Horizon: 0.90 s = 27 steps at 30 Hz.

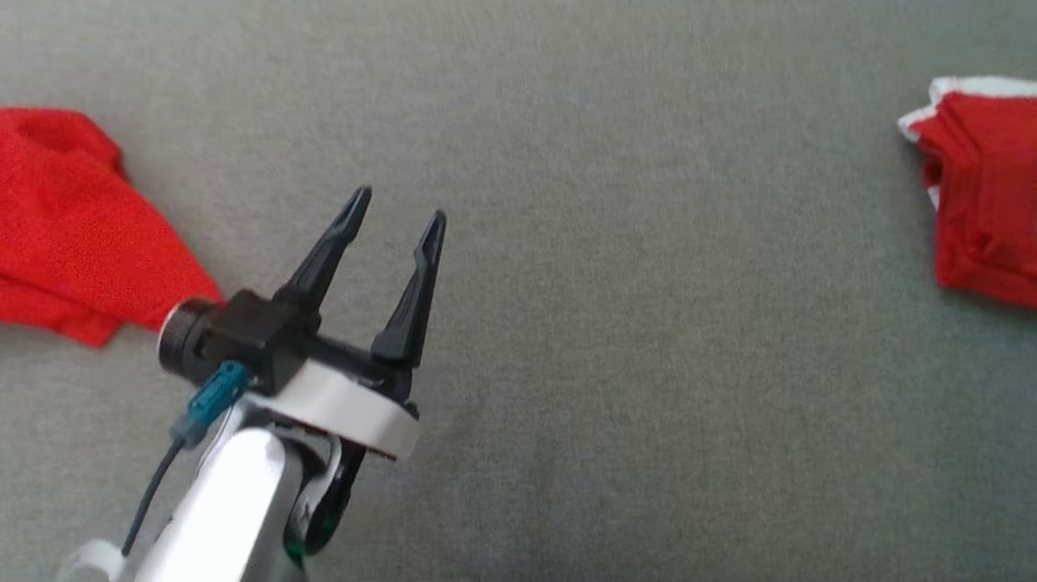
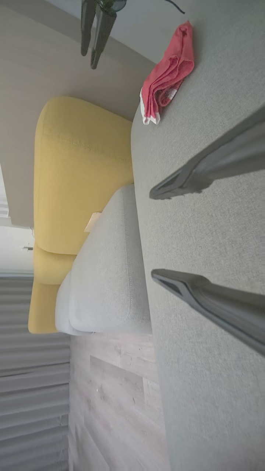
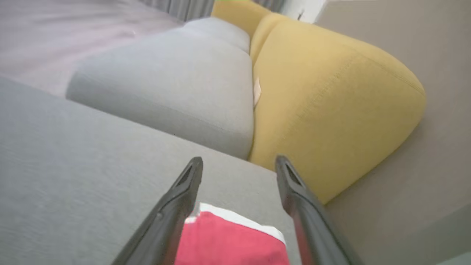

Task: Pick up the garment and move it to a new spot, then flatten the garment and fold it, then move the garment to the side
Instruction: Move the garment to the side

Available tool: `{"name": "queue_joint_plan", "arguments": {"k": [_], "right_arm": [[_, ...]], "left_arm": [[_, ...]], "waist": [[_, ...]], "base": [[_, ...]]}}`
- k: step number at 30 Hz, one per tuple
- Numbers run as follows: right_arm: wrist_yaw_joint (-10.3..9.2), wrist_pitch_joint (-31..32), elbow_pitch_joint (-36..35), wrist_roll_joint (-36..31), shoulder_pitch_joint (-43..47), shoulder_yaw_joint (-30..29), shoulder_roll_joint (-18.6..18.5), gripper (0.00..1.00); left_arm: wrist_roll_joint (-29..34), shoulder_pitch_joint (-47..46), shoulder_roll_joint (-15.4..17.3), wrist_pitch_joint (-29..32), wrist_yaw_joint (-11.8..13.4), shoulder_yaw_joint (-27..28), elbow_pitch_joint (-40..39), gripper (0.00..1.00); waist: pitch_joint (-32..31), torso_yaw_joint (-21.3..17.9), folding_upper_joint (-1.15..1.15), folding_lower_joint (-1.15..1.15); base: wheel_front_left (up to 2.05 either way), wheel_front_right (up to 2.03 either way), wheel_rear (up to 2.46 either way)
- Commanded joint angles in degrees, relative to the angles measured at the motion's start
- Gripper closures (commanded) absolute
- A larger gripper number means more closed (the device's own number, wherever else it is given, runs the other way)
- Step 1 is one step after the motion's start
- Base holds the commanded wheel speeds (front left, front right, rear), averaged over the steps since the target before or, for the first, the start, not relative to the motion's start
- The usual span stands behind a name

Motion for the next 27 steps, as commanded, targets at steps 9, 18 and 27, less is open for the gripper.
{"name": "queue_joint_plan", "arguments": {"k": [9, 18, 27], "right_arm": [[-0.05, -2.3, -14.1, 2.8, 10.6, -3.8, 11.9, 0.00], [-0.05, -8.4, -24.9, 1.4, 28.0, -9.6, 25.4, 0.00], [-0.05, -13.9, -28.0, 7.0, 40.5, -10.7, 27.5, 0.00]], "left_arm": [[-1.3, 4.6, 0.1, -0.7, 1.9, 3.3, -1.7, 0.00], [-0.4, 9.0, 0.1, -0.7, 2.0, 3.0, -1.1, 0.00], [-0.2, 13.0, 0.1, -0.7, 3.7, 2.3, -2.2, 0.00]], "waist": [[-9.0, 3.3, 0.00, 0.00], [-14.2, 7.8, 0.00, 0.00], [-16.2, 9.2, 0.00, 0.00]], "base": [[0.00, 0.00, 0.00], [0.00, 0.00, 0.00], [0.00, 0.00, 0.00]]}}
